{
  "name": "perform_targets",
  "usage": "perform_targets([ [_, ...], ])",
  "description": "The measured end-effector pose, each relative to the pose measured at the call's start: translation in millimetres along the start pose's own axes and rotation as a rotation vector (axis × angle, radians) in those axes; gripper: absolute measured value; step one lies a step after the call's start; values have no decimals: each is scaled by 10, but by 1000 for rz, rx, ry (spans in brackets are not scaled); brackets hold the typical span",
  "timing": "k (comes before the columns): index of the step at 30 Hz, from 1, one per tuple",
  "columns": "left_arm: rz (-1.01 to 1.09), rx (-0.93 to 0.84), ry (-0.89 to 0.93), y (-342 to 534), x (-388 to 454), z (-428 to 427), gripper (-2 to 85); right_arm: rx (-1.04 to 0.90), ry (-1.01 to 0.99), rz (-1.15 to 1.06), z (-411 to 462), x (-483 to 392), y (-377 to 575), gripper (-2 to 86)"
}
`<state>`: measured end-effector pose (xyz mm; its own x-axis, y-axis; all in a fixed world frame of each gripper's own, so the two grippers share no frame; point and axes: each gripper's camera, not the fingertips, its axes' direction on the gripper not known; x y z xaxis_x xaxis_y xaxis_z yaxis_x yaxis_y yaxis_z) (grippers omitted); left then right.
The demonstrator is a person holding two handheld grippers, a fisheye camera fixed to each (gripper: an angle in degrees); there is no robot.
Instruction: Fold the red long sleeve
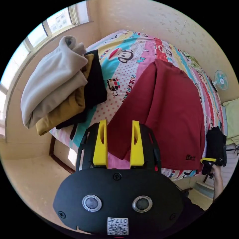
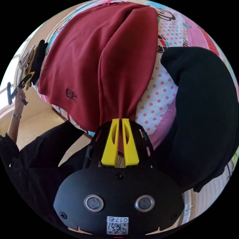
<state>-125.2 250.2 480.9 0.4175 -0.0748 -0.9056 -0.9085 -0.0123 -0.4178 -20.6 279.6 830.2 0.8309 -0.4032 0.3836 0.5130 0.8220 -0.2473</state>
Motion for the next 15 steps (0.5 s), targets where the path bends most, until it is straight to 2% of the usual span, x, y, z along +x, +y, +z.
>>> perform_targets([
  [2, 130, -258, 83, -101, 29, 510, 99, 37, -9, -34, -489, -46, -19, 32],
  [4, 135, -287, 71, -227, -52, 571, 72, 135, 105, -51, -1227, -57, 49, 27],
  [6, 176, -384, 55, -420, -97, 455, 49, 139, 212, -46, -1653, 14, 101, 25],
  [8, 136, -265, -28, -549, -248, -66, 24, 165, 344, 3, -2070, 130, 187, 25],
  [10, 12, -11, -157, -565, -651, -931, 19, 248, 529, 179, -2530, 357, 367, 31],
  [12, -151, 48, -110, -460, -1081, -1231, 25, 307, 592, 370, -2675, 528, 537, 39],
  [13, -281, 27, -58, -332, -1348, -1273, 33, 350, 555, 440, -2653, 539, 640, 48],
  [15, -339, 37, -22, -95, -1523, -1275, 53, 435, 422, 451, -2460, 373, 724, 70],
])
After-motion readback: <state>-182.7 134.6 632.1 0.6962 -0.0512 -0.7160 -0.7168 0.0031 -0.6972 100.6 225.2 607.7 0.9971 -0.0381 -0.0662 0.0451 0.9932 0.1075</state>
